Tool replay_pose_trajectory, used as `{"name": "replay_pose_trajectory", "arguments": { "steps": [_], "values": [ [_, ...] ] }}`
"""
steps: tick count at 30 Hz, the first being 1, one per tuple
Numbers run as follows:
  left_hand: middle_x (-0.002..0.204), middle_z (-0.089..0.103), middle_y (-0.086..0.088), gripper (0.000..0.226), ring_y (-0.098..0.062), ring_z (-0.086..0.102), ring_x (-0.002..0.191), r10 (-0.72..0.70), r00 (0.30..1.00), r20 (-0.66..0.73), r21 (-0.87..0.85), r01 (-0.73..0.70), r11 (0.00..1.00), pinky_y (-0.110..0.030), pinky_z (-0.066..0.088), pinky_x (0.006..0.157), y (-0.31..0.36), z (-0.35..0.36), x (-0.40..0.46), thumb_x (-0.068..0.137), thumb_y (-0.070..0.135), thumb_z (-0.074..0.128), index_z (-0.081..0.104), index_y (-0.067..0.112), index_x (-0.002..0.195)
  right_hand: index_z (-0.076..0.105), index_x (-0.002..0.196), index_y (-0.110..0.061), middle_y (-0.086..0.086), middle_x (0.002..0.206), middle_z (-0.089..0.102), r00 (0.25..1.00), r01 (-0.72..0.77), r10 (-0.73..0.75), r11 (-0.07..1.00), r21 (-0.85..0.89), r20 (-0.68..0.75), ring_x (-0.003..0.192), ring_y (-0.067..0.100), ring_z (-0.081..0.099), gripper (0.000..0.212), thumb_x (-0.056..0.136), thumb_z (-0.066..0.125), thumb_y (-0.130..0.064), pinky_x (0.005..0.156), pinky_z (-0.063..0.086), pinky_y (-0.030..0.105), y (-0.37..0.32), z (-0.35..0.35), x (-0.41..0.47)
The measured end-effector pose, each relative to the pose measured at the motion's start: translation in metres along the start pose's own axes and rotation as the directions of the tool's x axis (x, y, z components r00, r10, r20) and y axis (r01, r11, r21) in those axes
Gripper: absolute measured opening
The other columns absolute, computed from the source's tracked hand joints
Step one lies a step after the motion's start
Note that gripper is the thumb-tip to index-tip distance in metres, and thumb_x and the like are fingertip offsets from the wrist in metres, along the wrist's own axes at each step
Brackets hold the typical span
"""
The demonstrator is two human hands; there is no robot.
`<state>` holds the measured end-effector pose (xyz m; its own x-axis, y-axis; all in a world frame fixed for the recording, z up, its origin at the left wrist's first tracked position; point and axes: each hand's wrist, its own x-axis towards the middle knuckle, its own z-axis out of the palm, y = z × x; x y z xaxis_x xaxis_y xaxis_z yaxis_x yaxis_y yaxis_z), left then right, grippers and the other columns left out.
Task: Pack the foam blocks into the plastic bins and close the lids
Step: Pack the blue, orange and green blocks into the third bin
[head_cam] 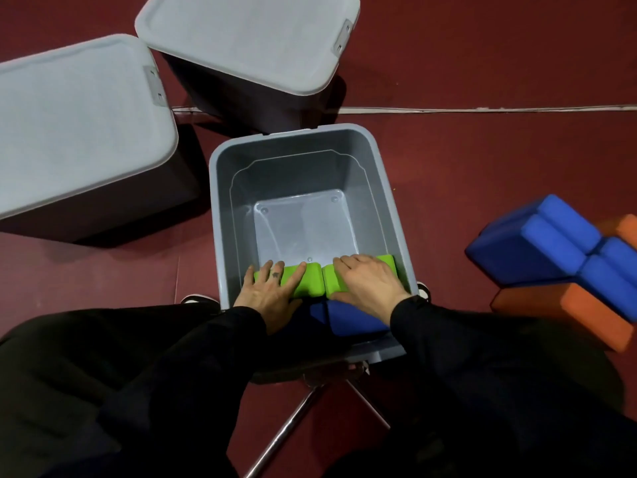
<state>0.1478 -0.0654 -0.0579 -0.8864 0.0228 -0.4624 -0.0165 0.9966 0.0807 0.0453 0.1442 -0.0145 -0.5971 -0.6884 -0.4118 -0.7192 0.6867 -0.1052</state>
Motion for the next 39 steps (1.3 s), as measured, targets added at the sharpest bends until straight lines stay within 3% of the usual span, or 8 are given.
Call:
{"name": "replay_pose_trajectory", "arguments": {
  "steps": [6,10,12,16,21,23,29,39],
  "values": [
    [0.169,0.006,-0.008,0.089,-0.035,0.005,0.155,-0.013,0.998,-0.053,0.014,0.014,1.000,-0.071,-0.014,0.111,0.010,0.019,0.004,0.090,0.073,0.022,0.005,0.020,0.160,0.049,0.146,-0.005,0.012,0.144,0.056,0.992,-0.104,0.109,0.992,0.078,-0.066,0.136,0.032,0.051,0.081,0.085,0.071,-0.054,0.115,0.039,0.048,-0.007,0.035,0.011],
    [0.124,0.060,-0.020,0.065,-0.040,0.058,0.112,0.103,0.978,-0.181,-0.035,-0.112,0.993,-0.052,0.037,0.104,0.023,0.022,0.008,0.087,0.052,0.041,0.056,0.001,0.125,0.046,0.147,-0.008,0.009,0.143,0.055,0.994,-0.065,0.073,0.992,0.106,-0.076,0.133,0.031,0.049,0.078,0.086,0.068,-0.053,0.117,0.035,0.047,-0.012,0.040,0.020],
    [0.117,0.060,-0.017,0.062,-0.038,0.058,0.101,0.050,0.981,-0.187,-0.089,-0.067,0.994,-0.048,0.044,0.089,0.030,0.019,0.010,0.083,0.049,0.044,0.054,0.004,0.126,0.047,0.145,-0.013,0.005,0.136,0.059,0.994,-0.051,0.058,0.995,0.083,-0.090,0.124,0.029,0.053,0.075,0.086,0.063,-0.056,0.108,0.040,0.045,-0.010,0.037,0.022],
    [0.143,0.052,-0.012,0.082,-0.037,0.045,0.135,-0.012,0.994,-0.109,-0.080,0.003,0.997,-0.063,0.020,0.115,0.039,0.021,0.009,0.084,0.057,0.038,0.029,0.019,0.157,0.041,0.150,-0.025,0.000,0.137,0.058,0.999,0.017,-0.015,0.999,0.045,-0.042,0.122,0.028,0.054,0.076,0.086,0.055,-0.064,0.100,0.039,0.044,0.009,0.033,0.019],
    [0.161,0.033,-0.003,0.097,-0.029,0.020,0.152,-0.118,0.993,-0.026,-0.106,0.114,0.988,-0.064,-0.005,0.119,0.032,0.005,0.022,0.079,0.087,0.025,0.013,0.034,0.159,0.019,0.159,-0.034,0.002,0.164,0.029,0.998,-0.044,0.035,0.984,0.175,0.058,0.155,0.030,0.015,0.090,0.083,0.053,-0.070,0.121,0.001,0.066,0.014,0.040,0.014],
    [0.159,0.037,-0.001,0.102,-0.028,0.029,0.149,-0.087,0.994,0.070,-0.128,0.095,0.987,-0.060,0.007,0.121,0.014,0.001,0.025,0.072,0.093,0.035,0.017,0.039,0.156,0.017,0.159,-0.036,0.005,0.166,0.024,0.991,-0.076,0.052,0.975,0.208,0.120,0.156,0.030,0.012,0.094,0.083,0.058,-0.072,0.119,-0.001,0.071,0.020,0.035,0.016],
    [0.137,0.055,-0.003,0.094,-0.035,0.061,0.117,0.043,0.985,0.165,-0.105,-0.026,0.994,-0.047,0.049,0.094,-0.002,-0.014,0.026,0.076,0.081,0.057,0.023,0.037,0.152,0.036,0.150,-0.027,0.009,0.143,0.049,0.984,-0.090,0.058,0.979,0.185,0.170,0.139,0.031,0.040,0.087,0.078,0.073,-0.059,0.118,0.015,0.070,0.037,0.020,0.021],
    [0.122,0.057,-0.003,0.086,-0.031,0.063,0.108,0.050,0.989,0.142,-0.029,-0.046,0.999,-0.044,0.048,0.091,0.003,-0.018,0.035,0.069,0.081,0.056,0.040,0.027,0.134,0.046,0.135,-0.023,0.007,0.121,0.059,0.996,-0.072,0.066,0.990,0.118,0.057,0.114,0.034,0.058,0.080,0.067,0.055,-0.063,0.116,0.027,0.063,0.043,0.026,0.017]
  ]
}}
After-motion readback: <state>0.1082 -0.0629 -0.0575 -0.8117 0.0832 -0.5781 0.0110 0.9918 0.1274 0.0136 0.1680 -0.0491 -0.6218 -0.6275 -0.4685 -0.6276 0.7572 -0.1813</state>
